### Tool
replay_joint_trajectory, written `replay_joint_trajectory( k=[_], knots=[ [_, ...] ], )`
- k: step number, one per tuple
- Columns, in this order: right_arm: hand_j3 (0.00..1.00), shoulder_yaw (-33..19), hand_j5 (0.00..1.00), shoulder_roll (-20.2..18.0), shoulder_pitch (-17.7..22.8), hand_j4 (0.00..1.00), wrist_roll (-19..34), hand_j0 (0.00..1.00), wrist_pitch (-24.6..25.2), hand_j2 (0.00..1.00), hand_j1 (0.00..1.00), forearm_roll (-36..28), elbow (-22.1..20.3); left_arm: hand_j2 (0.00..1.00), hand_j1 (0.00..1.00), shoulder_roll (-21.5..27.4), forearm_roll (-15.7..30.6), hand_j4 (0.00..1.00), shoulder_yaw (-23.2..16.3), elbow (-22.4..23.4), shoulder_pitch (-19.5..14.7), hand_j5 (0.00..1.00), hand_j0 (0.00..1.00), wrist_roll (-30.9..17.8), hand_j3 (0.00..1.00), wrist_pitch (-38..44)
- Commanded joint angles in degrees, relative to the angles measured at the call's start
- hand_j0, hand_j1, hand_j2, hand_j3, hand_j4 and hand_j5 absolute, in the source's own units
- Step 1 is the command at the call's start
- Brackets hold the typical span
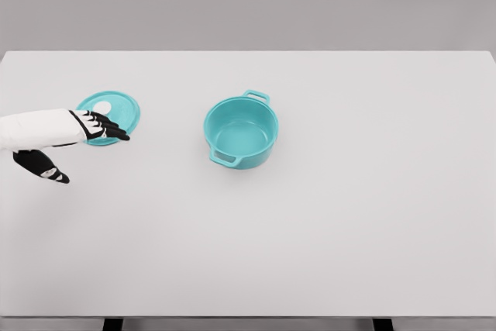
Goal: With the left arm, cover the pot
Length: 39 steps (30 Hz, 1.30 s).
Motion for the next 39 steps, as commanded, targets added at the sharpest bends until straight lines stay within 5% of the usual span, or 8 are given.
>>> replay_joint_trajectory(
  k=[1,5,7,10,14,23,36,39],
  knots=[
    [1.00,-0.11,1.00,0.00,0.00,1.00,0.19,1.00,-0.03,1.00,1.00,-0.09,0.09,1.00,1.00,0.06,0.56,1.00,-0.03,0.03,0.00,1.00,1.00,-0.01,1.00,0.15],
    [1.00,-0.11,1.00,0.00,0.53,1.00,0.01,1.00,-0.03,1.00,1.00,-0.09,0.18,1.00,1.00,-3.80,0.65,1.00,-0.38,9.69,-6.06,1.00,1.00,-0.01,1.00,0.15],
    [1.00,-0.19,1.00,0.00,0.53,1.00,0.01,1.00,-0.03,1.00,1.00,-0.09,0.18,1.00,1.00,-5.91,0.38,1.00,-6.18,13.56,-10.37,1.00,1.00,-0.01,1.00,0.15],
    [1.00,-0.19,1.00,0.00,0.53,1.00,0.01,1.00,-0.03,1.00,1.00,-0.09,0.18,1.00,1.00,-10.13,0.12,1.00,-7.86,17.08,-11.60,1.00,1.00,-0.01,1.00,0.15],
    [1.00,-0.11,1.00,0.00,0.53,1.00,0.01,1.00,-0.03,1.00,1.00,-0.09,0.18,1.00,1.00,-14.26,0.21,1.00,-12.78,27.18,-18.63,1.00,1.00,-0.01,1.00,0.15],
    [1.00,-0.19,1.00,0.00,0.53,1.00,0.01,1.00,-0.03,1.00,1.00,-0.09,0.18,1.00,1.00,-18.48,-3.84,1.00,-12.69,39.75,-22.94,1.00,1.00,-0.01,1.00,0.15],
    [1.00,-0.19,1.00,0.00,0.53,1.00,0.01,1.00,-0.03,1.00,1.00,-0.09,0.18,1.00,1.00,-22.88,-6.47,1.00,-12.78,44.50,-23.99,1.00,1.00,-0.01,1.00,0.15],
    [1.00,-0.19,1.00,0.00,0.53,1.00,0.01,1.00,-0.03,1.00,1.00,-0.09,0.18,1.00,1.00,-23.41,-10.34,1.00,-12.69,48.01,-25.58,1.00,1.00,-0.01,1.00,0.15]
  ],
)
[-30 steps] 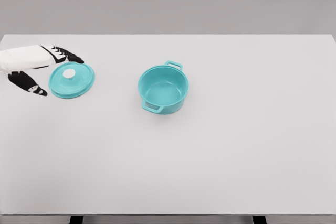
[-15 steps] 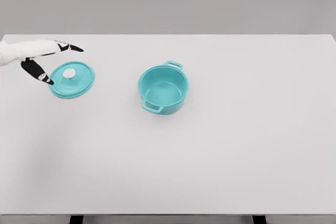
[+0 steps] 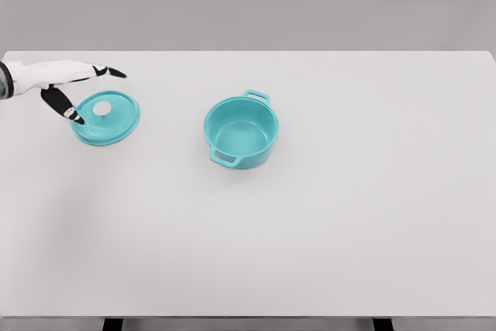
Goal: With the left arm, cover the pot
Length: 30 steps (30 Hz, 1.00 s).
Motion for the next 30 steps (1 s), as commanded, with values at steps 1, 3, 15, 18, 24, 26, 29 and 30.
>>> replay_joint_trajectory(
  k=[1,3,15,18,24,26,29,30],
  knots=[
    [1.00,-0.02,1.00,0.00,0.00,1.00,0.02,1.00,-0.03,1.00,1.00,0.03,0.00,1.00,1.00,-0.70,-1.64,1.00,0.13,2.52,0.00,1.00,1.00,0.02,1.00,0.12],
    [1.00,-0.02,1.00,0.00,0.00,1.00,0.02,1.00,-0.03,1.00,1.00,0.03,0.00,0.96,0.96,-1.06,-1.64,0.96,0.13,2.79,-0.18,0.96,0.96,0.02,0.96,0.12],
    [1.00,-0.02,1.00,0.00,0.00,1.00,0.02,1.00,-0.03,1.00,1.00,0.03,0.00,0.87,0.87,-3.96,-2.07,0.87,0.40,5.69,-0.53,0.87,0.87,0.02,0.87,0.12],
    [1.00,0.07,1.00,0.00,0.00,1.00,0.02,1.00,-0.03,1.00,1.00,0.03,0.00,0.86,0.86,-3.87,-2.07,0.86,0.48,5.86,-0.79,0.86,0.86,0.02,0.86,0.12],
    [1.00,-0.02,1.00,0.00,0.00,1.00,0.02,1.00,-0.03,1.00,1.00,0.03,0.00,0.86,0.86,-3.52,-1.90,0.86,0.40,5.78,-0.79,0.86,0.86,0.02,0.86,0.12],
    [1.00,-0.02,1.00,0.00,0.00,1.00,0.02,1.00,-0.03,1.00,1.00,0.03,0.00,0.86,0.86,-3.43,-1.90,0.86,0.40,5.86,-0.79,0.86,0.86,0.02,0.86,0.12],
    [1.00,-0.02,1.00,0.00,0.00,1.00,0.02,1.00,-0.03,1.00,1.00,0.03,0.00,0.86,0.86,-3.61,-2.07,0.86,0.40,6.04,-0.79,0.86,0.86,0.02,0.86,0.12],
    [1.00,-0.02,1.00,0.00,0.00,1.00,0.02,1.00,-0.03,1.00,1.00,0.03,0.00,0.86,0.86,-3.61,-2.16,0.86,0.40,6.48,-0.88,0.86,0.86,0.02,0.86,0.12]
  ],
)
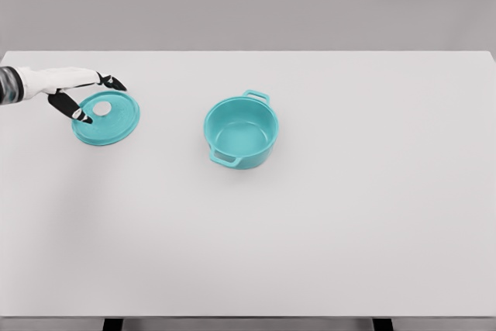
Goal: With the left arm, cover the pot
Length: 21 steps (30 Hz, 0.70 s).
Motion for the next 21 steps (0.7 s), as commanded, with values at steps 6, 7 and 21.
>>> replay_joint_trajectory(
  k=[6,7,21],
  knots=[
    [1.00,0.06,1.00,0.00,0.00,1.00,0.02,1.00,-0.03,1.00,1.00,0.03,0.00,0.86,0.86,-0.11,0.16,0.86,0.32,0.58,-0.09,0.86,0.86,0.02,0.86,0.15],
    [1.00,-0.02,1.00,0.00,0.00,1.00,0.02,1.00,-0.03,1.00,1.00,0.03,0.00,0.86,0.86,-0.20,0.07,0.86,0.41,0.67,-0.09,0.86,0.86,0.02,0.86,0.15],
    [1.00,0.06,1.00,0.00,0.00,1.00,0.02,1.00,-0.03,1.00,1.00,0.03,0.00,0.86,0.86,-0.02,0.16,0.86,-0.03,0.49,0.35,0.86,0.86,3.38,0.86,0.15]
  ],
)
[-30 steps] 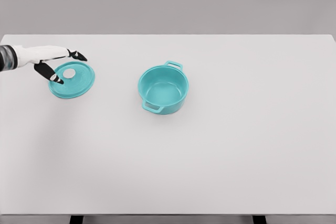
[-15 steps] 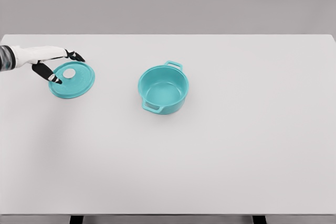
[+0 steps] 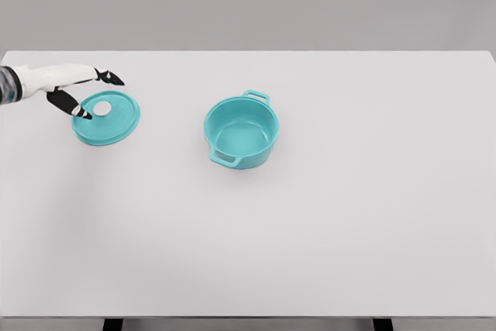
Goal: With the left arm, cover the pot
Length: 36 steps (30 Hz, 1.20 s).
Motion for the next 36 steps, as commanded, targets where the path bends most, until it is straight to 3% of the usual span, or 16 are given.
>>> replay_joint_trajectory(
  k=[1,36],
  knots=[
    [1.00,-0.02,1.00,0.00,0.00,1.00,0.02,1.00,-0.03,1.00,1.00,0.03,0.00,0.86,0.86,-0.17,0.35,0.86,-0.19,0.24,0.00,0.86,0.86,0.17,0.86,0.14],
    [1.00,-0.02,1.00,0.00,0.00,1.00,0.02,1.00,-0.03,1.00,1.00,0.03,0.00,0.82,0.82,-0.43,-1.05,0.82,-0.27,1.29,0.44,0.82,0.82,0.52,0.82,0.14]
  ],
)
